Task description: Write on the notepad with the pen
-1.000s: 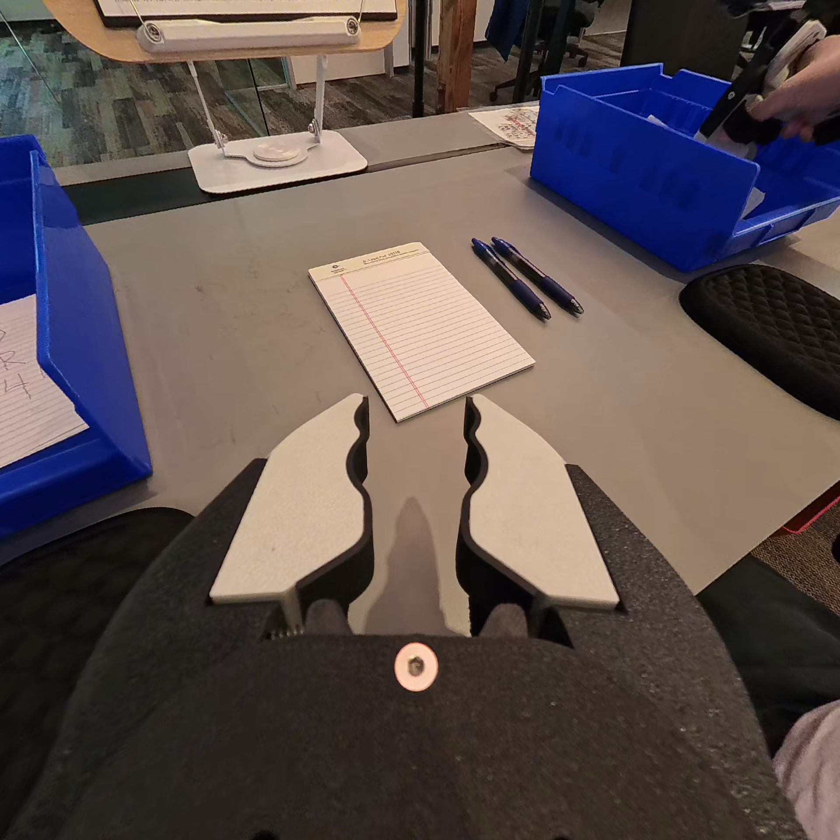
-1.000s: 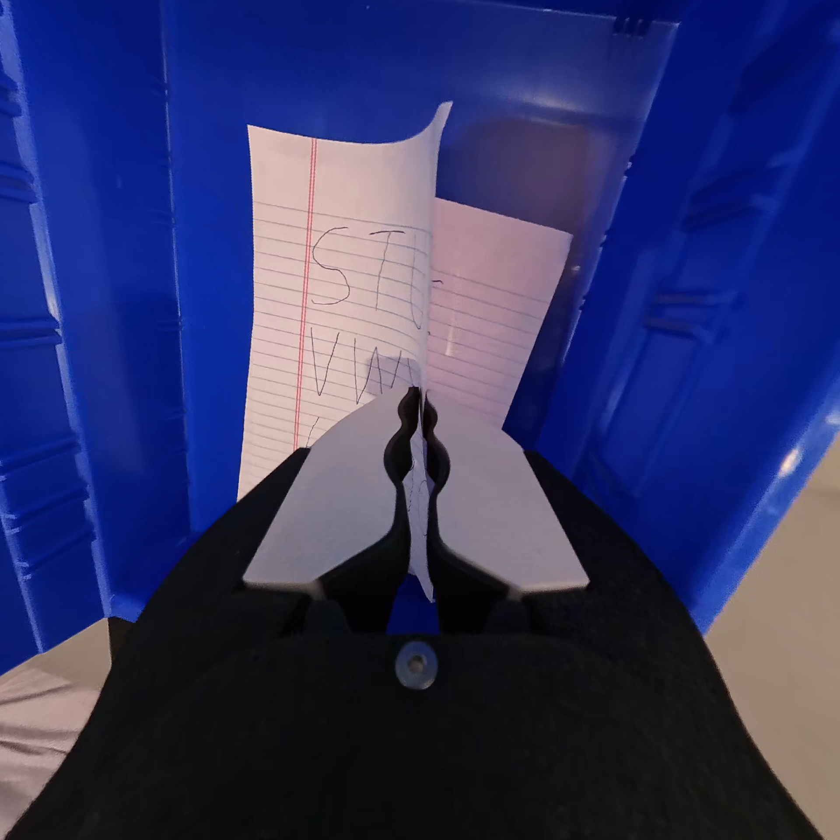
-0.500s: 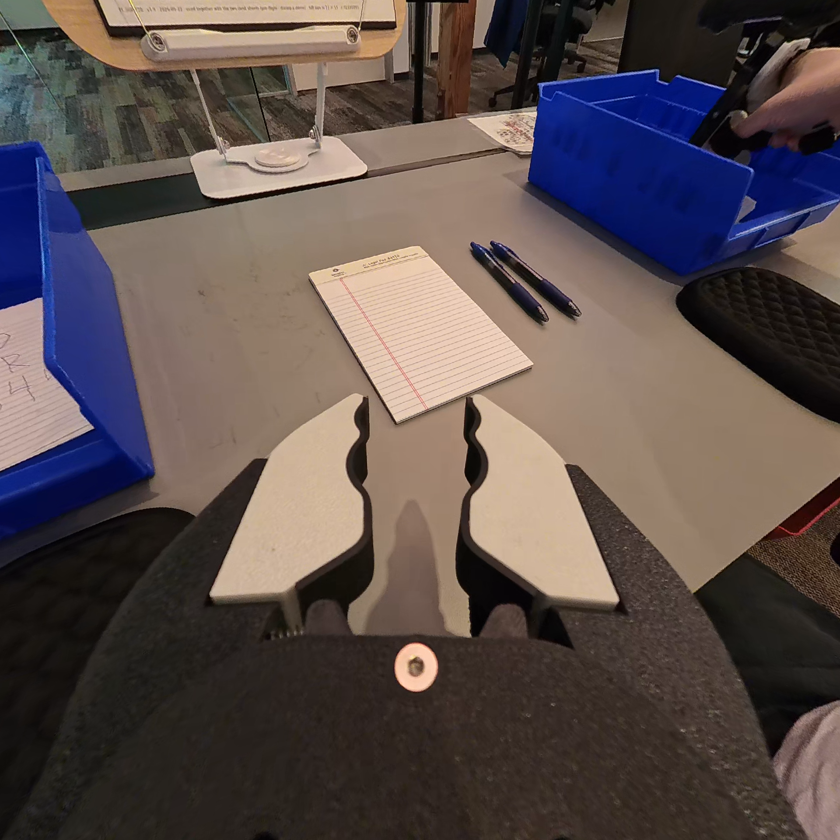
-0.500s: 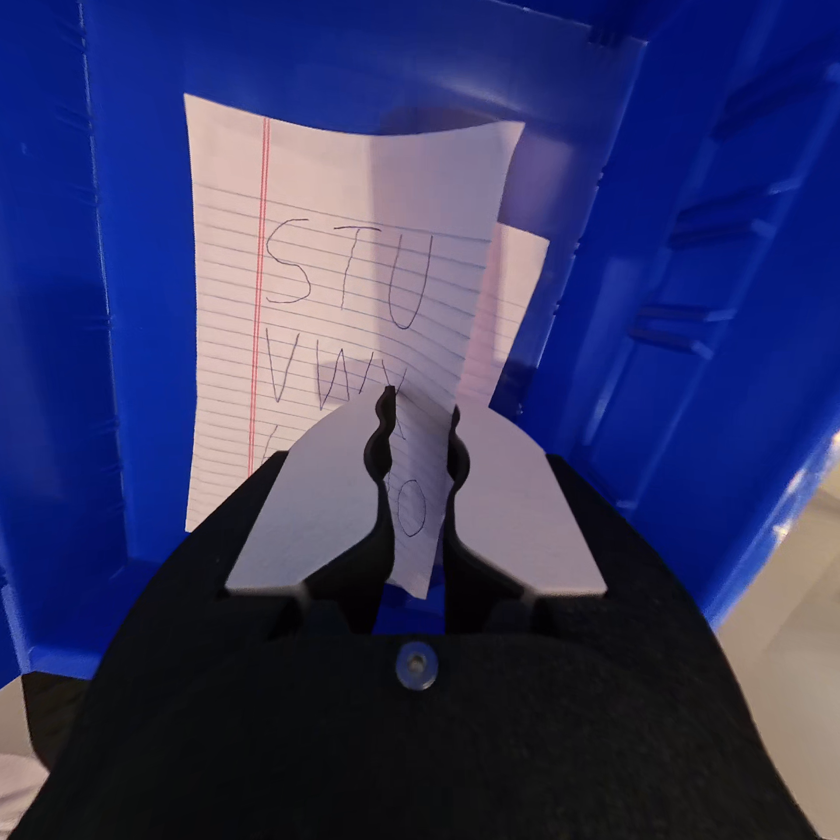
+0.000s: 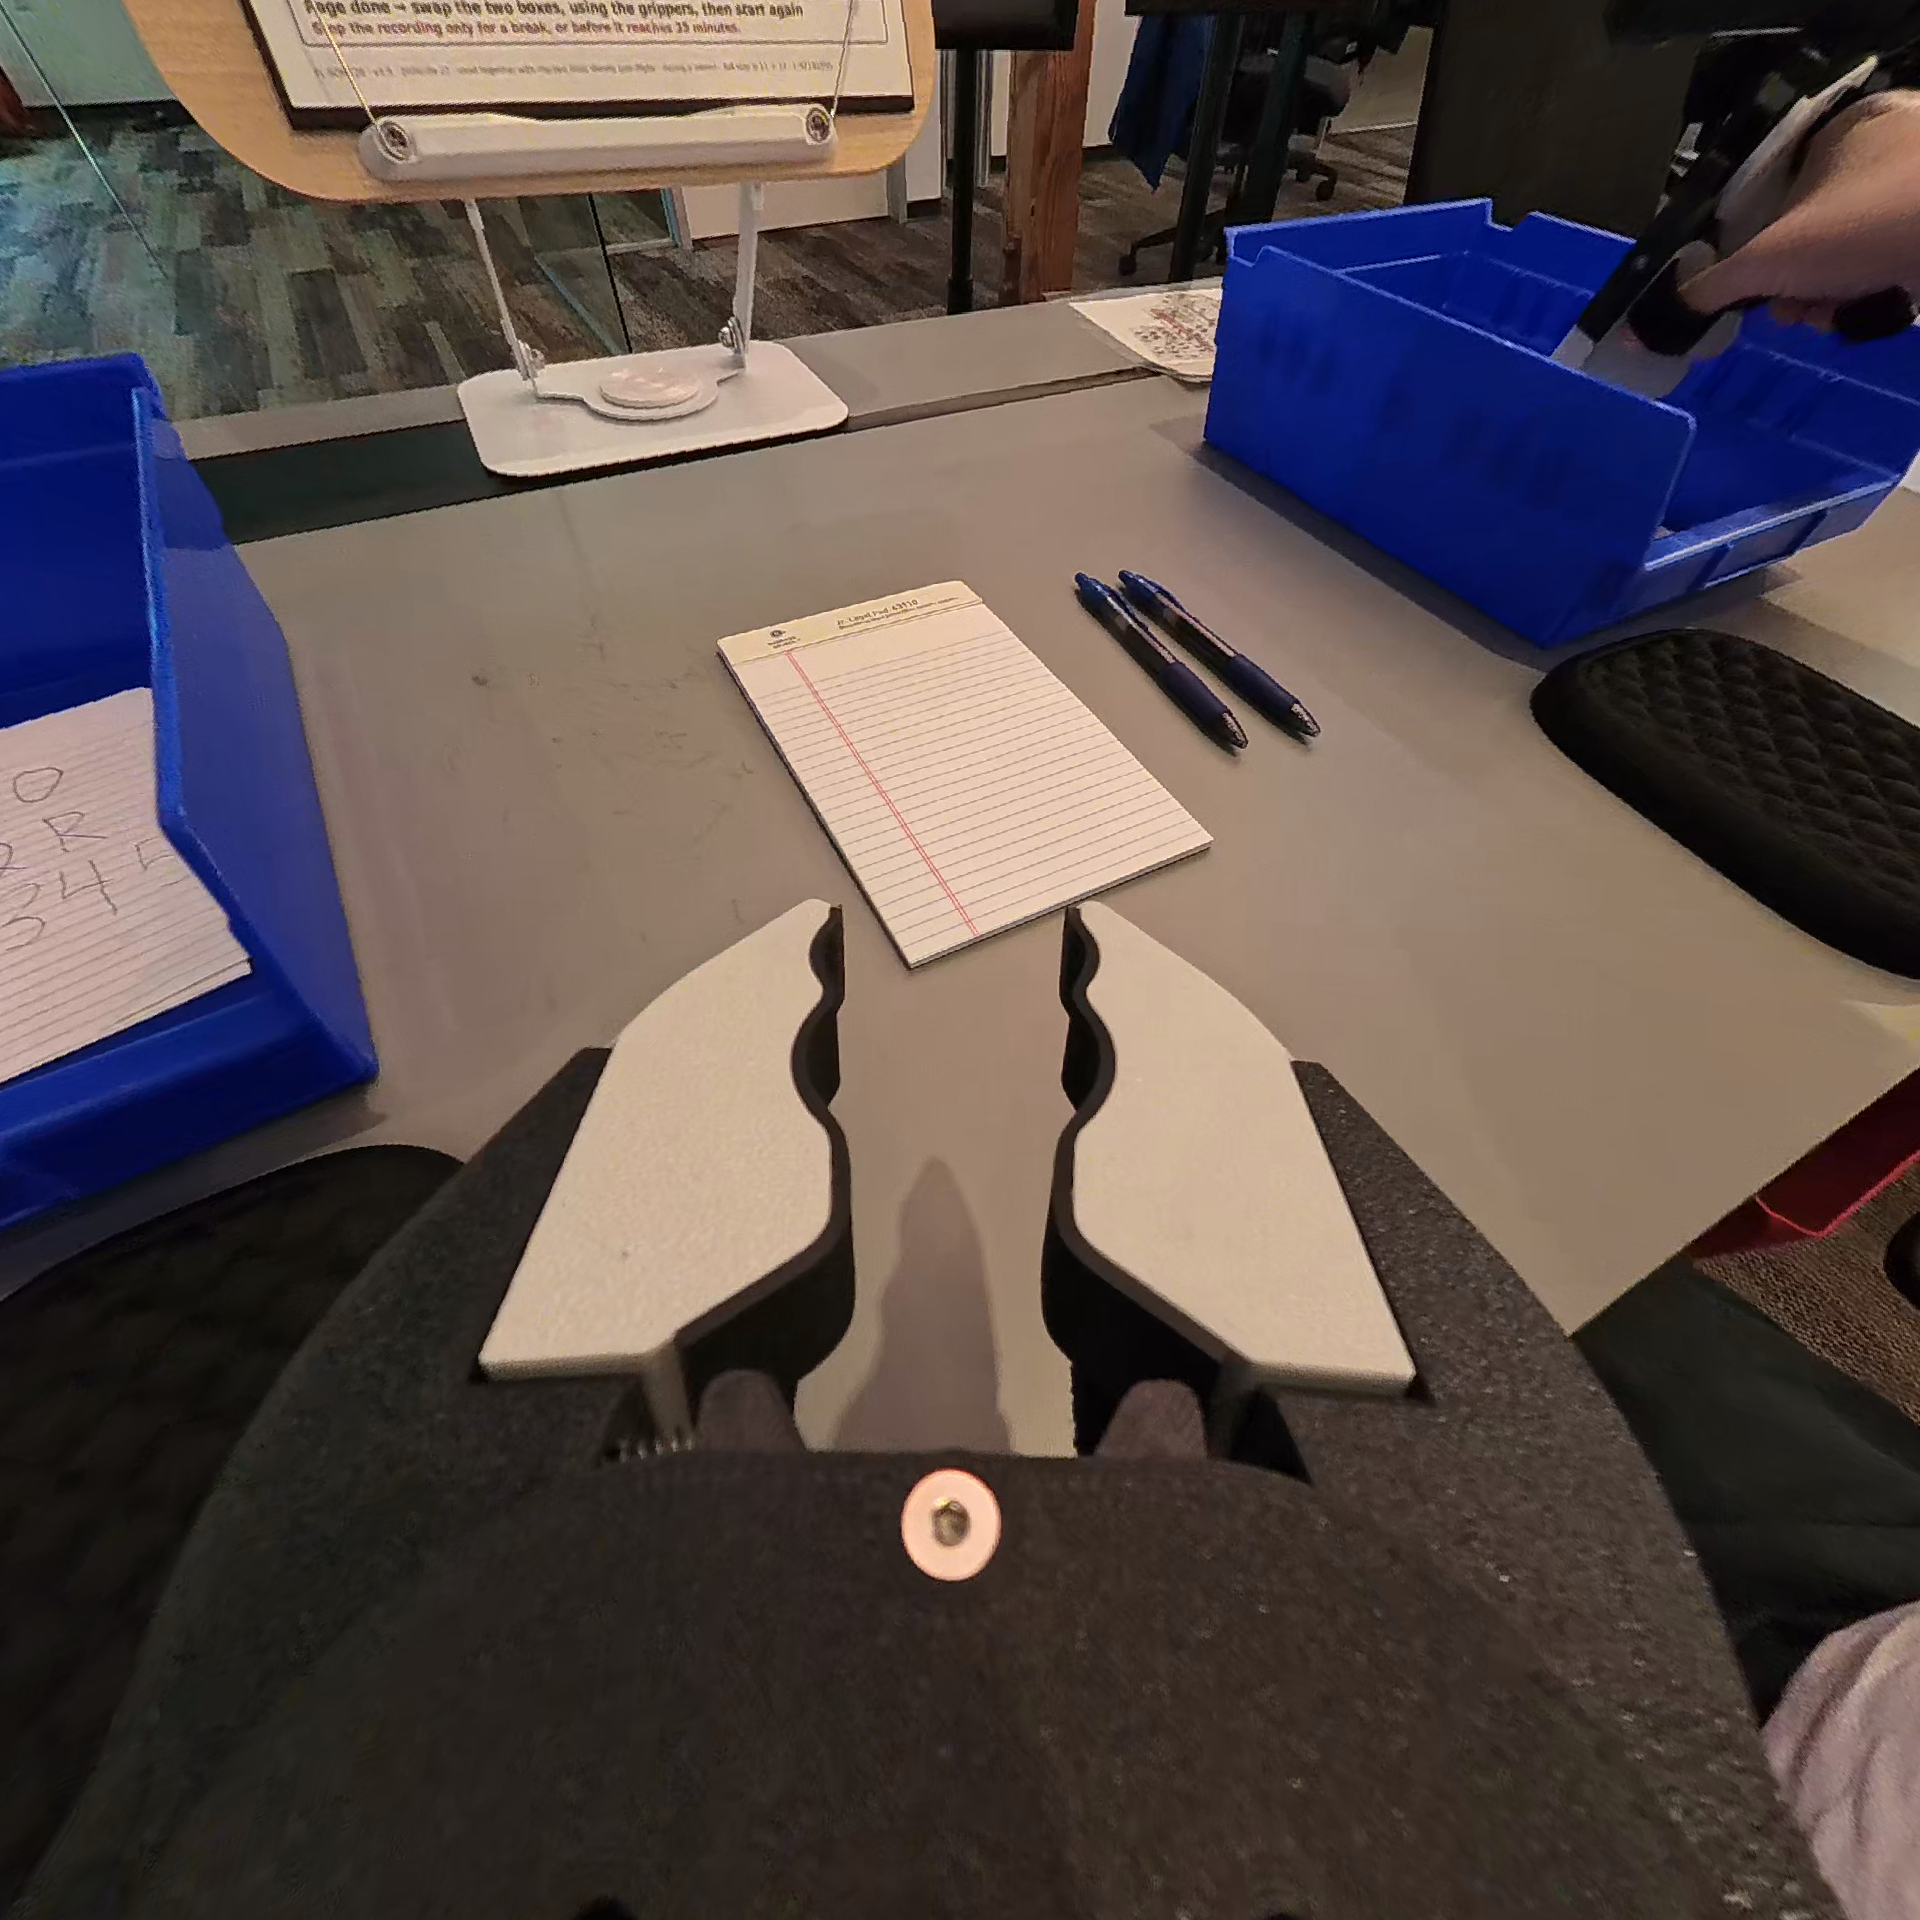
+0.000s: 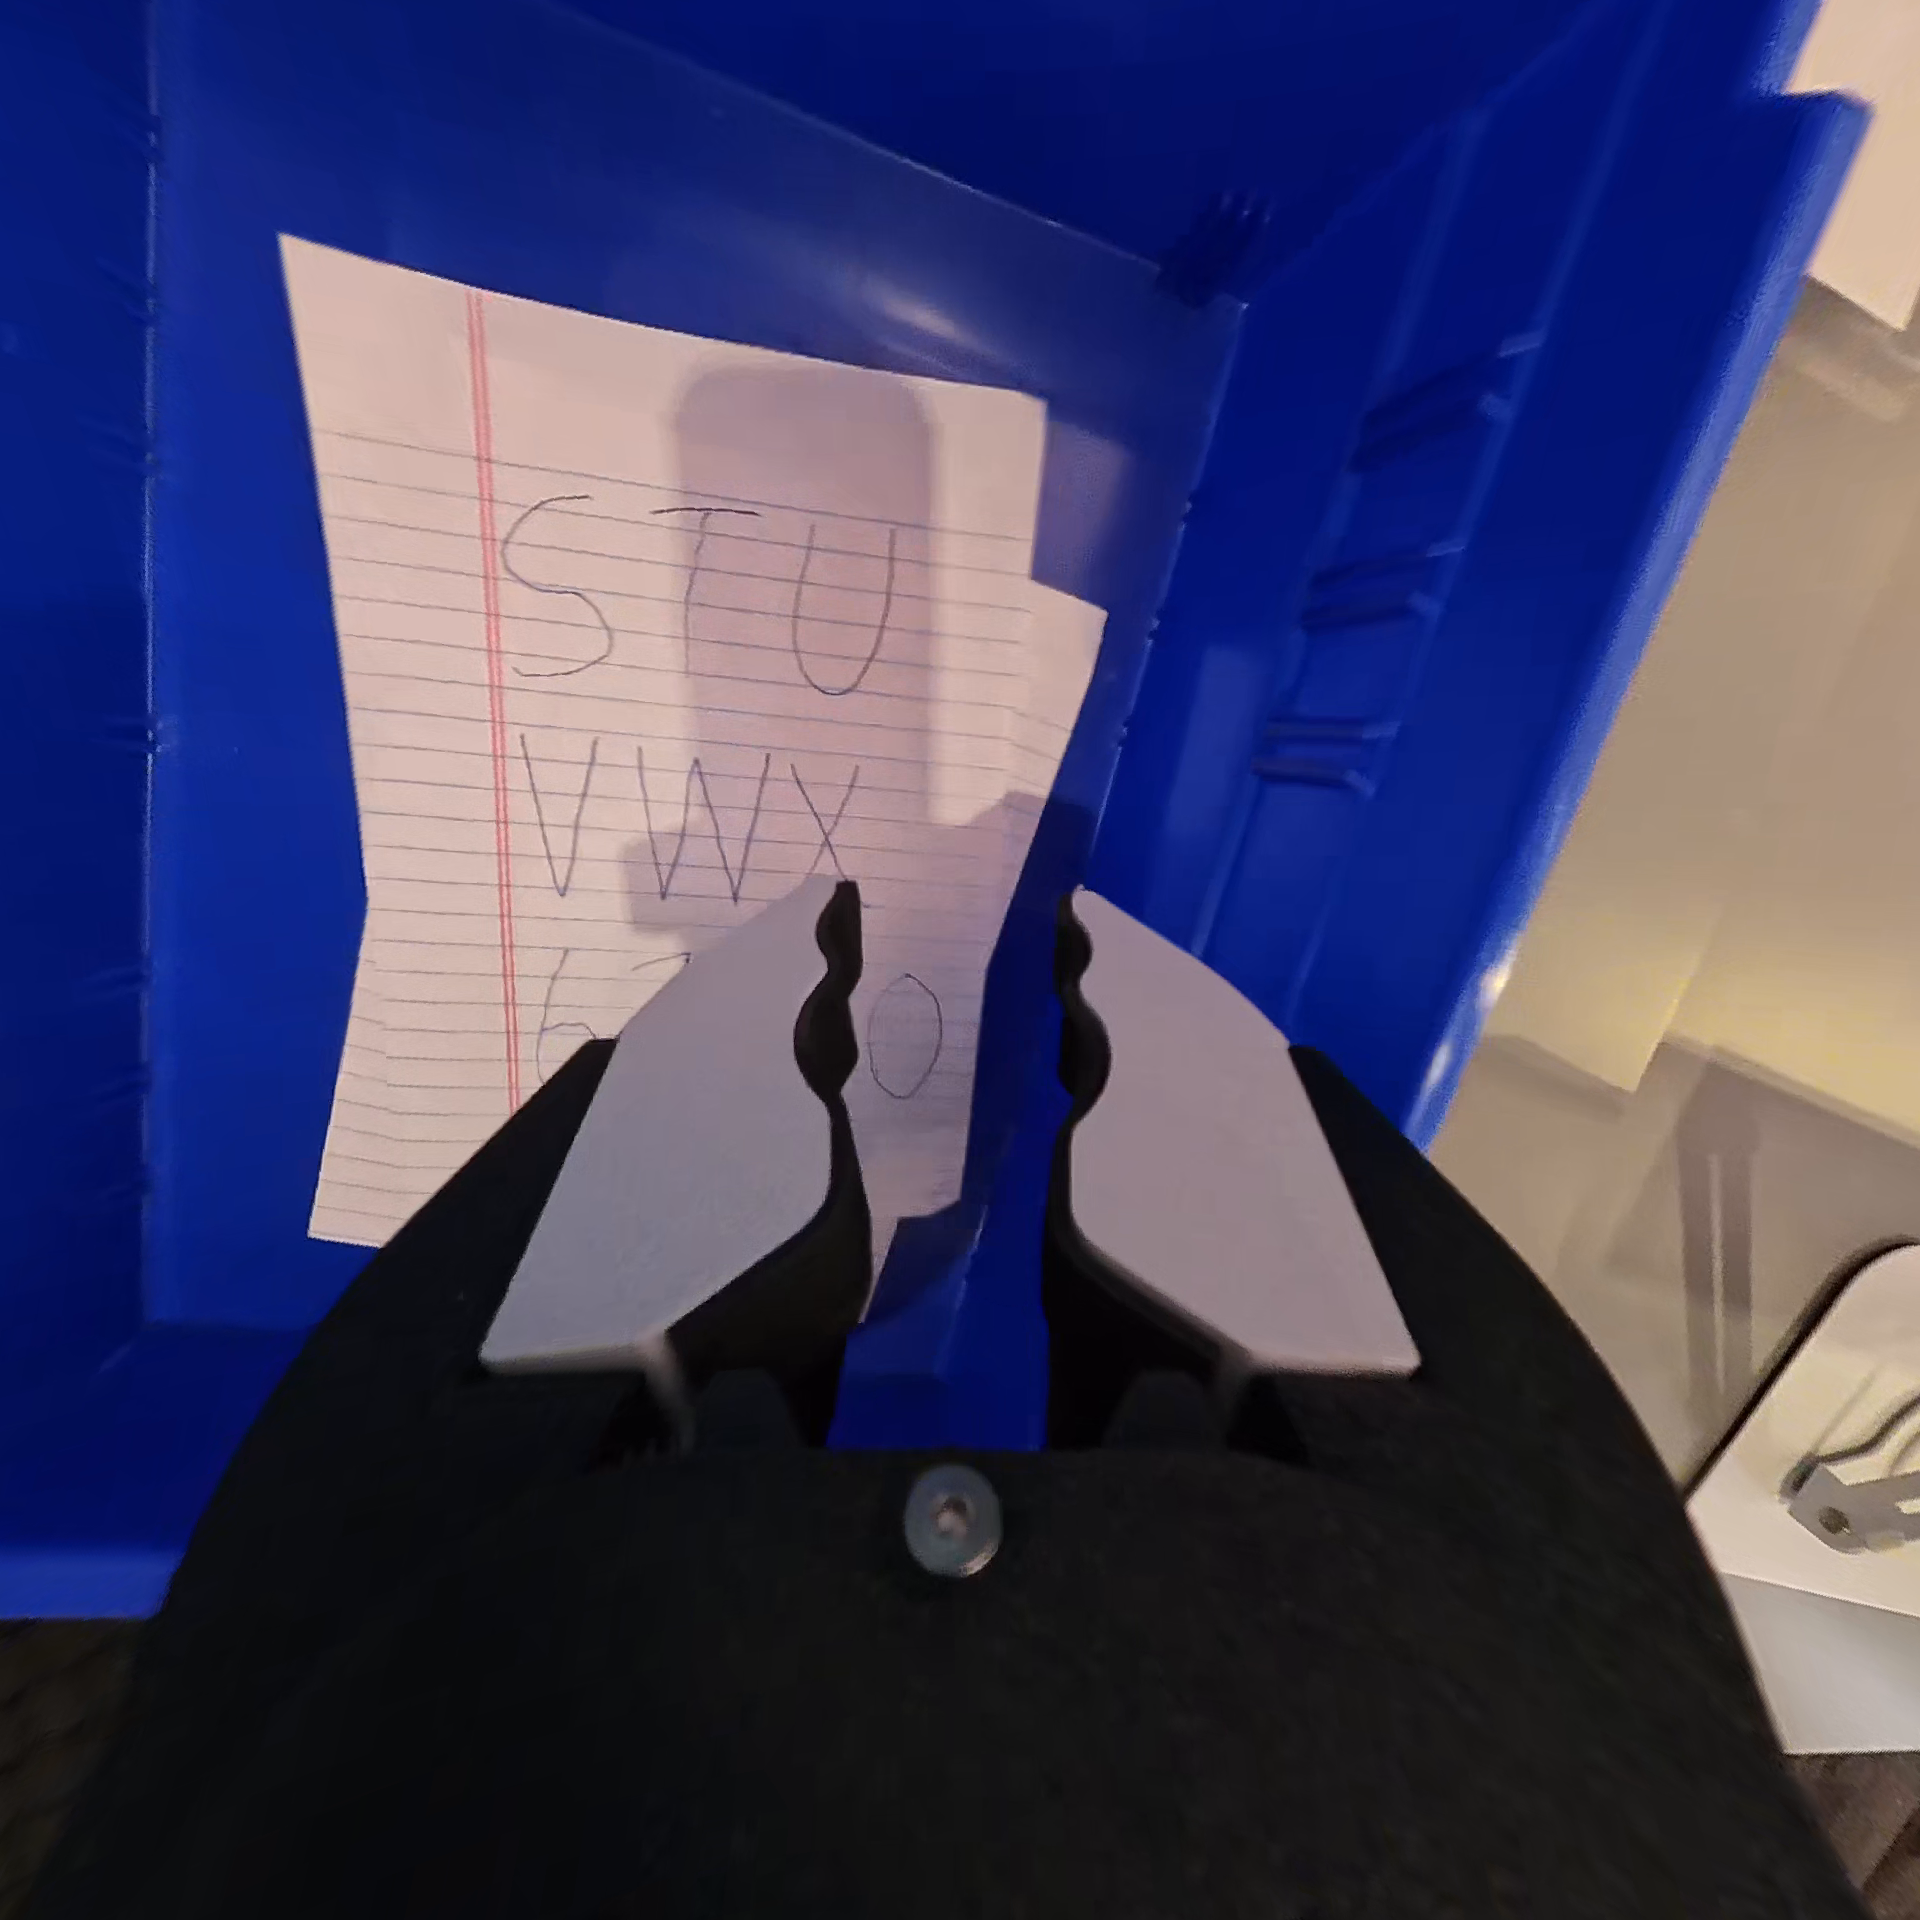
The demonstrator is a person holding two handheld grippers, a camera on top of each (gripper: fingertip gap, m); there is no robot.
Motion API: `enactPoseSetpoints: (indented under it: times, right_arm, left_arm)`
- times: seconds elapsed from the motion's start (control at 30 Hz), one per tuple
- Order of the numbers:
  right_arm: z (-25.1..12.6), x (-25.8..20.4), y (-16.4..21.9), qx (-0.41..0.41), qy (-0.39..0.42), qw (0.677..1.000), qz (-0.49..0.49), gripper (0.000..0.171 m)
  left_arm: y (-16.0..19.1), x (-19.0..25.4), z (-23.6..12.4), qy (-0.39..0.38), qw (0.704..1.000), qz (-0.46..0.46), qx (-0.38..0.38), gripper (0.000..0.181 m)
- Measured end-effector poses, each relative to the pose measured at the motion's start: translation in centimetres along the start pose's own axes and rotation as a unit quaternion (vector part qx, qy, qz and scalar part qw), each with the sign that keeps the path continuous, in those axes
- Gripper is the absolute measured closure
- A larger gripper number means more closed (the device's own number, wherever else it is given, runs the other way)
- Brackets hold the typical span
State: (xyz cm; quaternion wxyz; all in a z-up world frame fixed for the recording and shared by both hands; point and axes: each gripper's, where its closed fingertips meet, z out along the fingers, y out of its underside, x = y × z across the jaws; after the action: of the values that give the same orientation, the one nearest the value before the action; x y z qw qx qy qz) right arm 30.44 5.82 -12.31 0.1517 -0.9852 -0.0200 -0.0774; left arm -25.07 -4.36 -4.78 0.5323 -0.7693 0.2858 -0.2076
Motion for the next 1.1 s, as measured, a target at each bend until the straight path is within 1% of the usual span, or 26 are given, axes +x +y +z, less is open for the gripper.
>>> enactPoseSetpoints:
  times: [0.13,0.23,0.37,0.47,0.6,0.67,0.73,0.8,0.83,0.9,0.93,1.0,1.1]
  right_arm:
    - [-1.3,0.8,-0.5,0.026,0.024,0.999,-0.012,0.136]
    - [-3.2,1.1,-1.4,0.067,0.024,0.997,-0.017,0.136]
    - [-6.9,1.0,-2.9,0.143,0.001,0.990,-0.013,0.136]
    - [-10.7,1.5,-3.8,0.212,0.013,0.977,-0.028,0.136]
    - [-16.9,2.6,-4.2,0.325,0.064,0.942,-0.060,0.136]
    - [-19.8,3.1,-4.2,0.386,0.088,0.915,-0.076,0.135]
    - [-22.3,3.2,-4.0,0.454,0.099,0.881,-0.090,0.129]
    - [-23.3,3.0,-3.5,0.496,0.093,0.857,-0.104,0.118]
    - [-23.3,2.8,-3.4,0.506,0.083,0.852,-0.104,0.113]
    - [-22.4,2.7,-3.0,0.498,0.047,0.862,-0.083,0.109]
    - [-22.1,2.5,-2.9,0.500,0.025,0.863,-0.072,0.108]
    - [-22.4,2.5,-2.9,0.524,0.002,0.850,-0.054,0.108]
    - [-23.2,3.4,-2.7,0.562,0.021,0.826,-0.049,0.114]
  left_arm:
    - [-0.1,-0.3,-0.6,-0.005,1.000,-0.002,0.007,0.142]
    - [-0.2,-0.6,-1.0,-0.009,1.000,-0.005,0.013,0.142]
    - [-0.4,-1.0,-1.6,-0.016,1.000,-0.007,0.019,0.142]
    - [-0.6,-1.3,-2.2,-0.023,0.999,-0.007,0.025,0.142]
    - [-0.7,-2.0,-2.9,-0.033,0.999,-0.010,0.034,0.142]
    - [-0.6,-2.3,-3.1,-0.037,0.999,-0.013,0.037,0.142]
    - [-0.6,-2.5,-3.3,-0.039,0.998,-0.015,0.042,0.142]
    - [-0.8,-2.6,-3.6,-0.040,0.998,-0.016,0.048,0.142]
    - [-0.9,-2.6,-3.7,-0.040,0.998,-0.016,0.050,0.142]
    - [-1.0,-2.5,-3.9,-0.041,0.998,-0.013,0.053,0.142]
    - [-1.1,-2.5,-4.0,-0.042,0.998,-0.012,0.054,0.142]
    - [-1.4,-2.5,-4.4,-0.044,0.997,-0.009,0.059,0.142]
    - [-1.8,-2.7,-5.0,-0.048,0.997,-0.006,0.066,0.142]
